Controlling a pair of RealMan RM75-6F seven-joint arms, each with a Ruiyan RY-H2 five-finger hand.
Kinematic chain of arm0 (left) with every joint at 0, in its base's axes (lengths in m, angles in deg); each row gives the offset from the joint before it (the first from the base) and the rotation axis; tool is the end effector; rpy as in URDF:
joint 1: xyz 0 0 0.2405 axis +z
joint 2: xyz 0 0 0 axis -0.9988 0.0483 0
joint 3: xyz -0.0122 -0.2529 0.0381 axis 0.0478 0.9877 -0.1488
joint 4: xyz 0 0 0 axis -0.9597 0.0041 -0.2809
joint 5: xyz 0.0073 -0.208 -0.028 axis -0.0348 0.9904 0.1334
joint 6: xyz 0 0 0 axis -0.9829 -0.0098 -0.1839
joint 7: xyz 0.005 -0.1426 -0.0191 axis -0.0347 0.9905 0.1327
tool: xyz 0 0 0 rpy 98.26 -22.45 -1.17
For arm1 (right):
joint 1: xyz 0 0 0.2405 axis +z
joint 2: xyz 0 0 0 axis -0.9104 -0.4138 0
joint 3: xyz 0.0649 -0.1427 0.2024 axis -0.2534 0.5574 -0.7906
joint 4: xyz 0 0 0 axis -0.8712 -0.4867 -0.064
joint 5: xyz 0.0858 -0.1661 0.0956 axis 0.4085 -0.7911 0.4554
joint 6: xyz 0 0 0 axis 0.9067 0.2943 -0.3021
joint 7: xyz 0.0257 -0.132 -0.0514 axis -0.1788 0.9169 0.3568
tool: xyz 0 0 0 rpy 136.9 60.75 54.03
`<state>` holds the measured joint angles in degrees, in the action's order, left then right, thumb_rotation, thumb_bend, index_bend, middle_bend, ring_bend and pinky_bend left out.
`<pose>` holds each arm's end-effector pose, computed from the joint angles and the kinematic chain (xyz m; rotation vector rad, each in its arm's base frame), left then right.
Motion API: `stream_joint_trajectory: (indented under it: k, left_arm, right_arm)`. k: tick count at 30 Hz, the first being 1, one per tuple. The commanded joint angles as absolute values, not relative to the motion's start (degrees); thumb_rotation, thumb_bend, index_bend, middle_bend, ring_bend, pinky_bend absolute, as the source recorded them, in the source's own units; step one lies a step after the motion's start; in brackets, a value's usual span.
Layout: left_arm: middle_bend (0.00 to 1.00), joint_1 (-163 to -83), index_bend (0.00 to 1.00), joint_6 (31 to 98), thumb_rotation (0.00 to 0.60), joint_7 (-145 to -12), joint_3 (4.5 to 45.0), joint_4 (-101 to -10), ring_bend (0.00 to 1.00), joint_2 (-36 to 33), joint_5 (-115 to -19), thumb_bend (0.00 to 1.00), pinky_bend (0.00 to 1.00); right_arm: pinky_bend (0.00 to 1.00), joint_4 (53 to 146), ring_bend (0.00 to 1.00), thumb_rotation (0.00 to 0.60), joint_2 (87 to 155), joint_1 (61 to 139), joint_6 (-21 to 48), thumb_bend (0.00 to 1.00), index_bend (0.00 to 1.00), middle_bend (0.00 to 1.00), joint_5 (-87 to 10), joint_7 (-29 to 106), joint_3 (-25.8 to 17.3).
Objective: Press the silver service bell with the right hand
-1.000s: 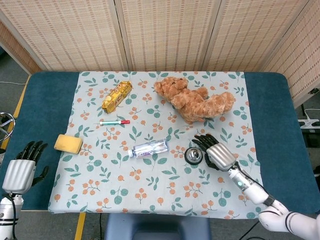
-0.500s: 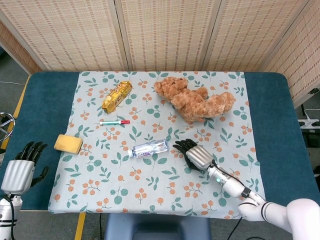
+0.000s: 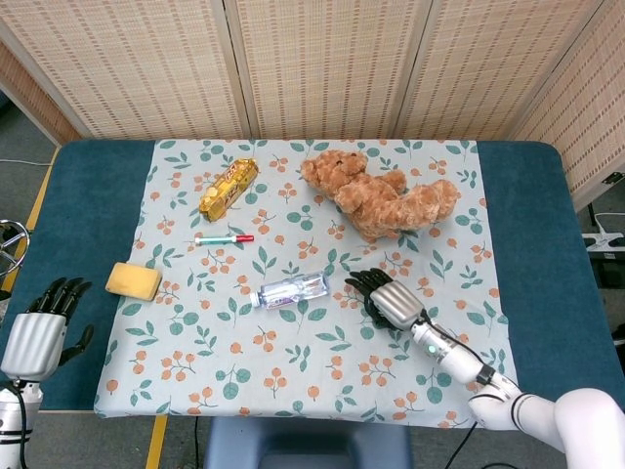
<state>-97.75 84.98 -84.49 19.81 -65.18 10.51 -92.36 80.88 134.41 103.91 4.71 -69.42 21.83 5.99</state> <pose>-0.3135 0.2164 0.1379 -1.4774 -0.6973 -0.8586 -0.2278 -0.3308 -0.0509 2.0684 -1.0017 0.9651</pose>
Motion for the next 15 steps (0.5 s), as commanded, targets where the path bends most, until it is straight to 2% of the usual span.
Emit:
stream_joint_trajectory:
  k: [1,8,15]
  left_arm:
    - [0.16,-97.75,0.17,84.86,0.600,-84.27,19.88,-65.05,0.12,10.52,-92.23,0.37,0.37]
    - [0.16,-97.78,0.17,84.29,0.600,-84.34,20.11,-65.20,0.12,10.54,-91.61,0.37,0.37]
    - [0.16,-97.81,0.17,84.83,0.600,-85.48,19.84,-65.54,0.12,10.45,-92.73,0.37,0.37]
  right_arm:
    - [0.00,87.82,0.00,0.600,128.12,101.28,13.06,0.85,0.00,0.00,-71.03,25.36,5.73]
    - [0.00,99.33,0.00,0.600,116.85,92.62,23.41,0.85,0.00,0.00,-68.73,35.56,6.86]
    - [0.00,111.90,0.00,0.600,109.45,80.87,27.78,0.85,0.00,0.00,-54.33,55.53,8.01]
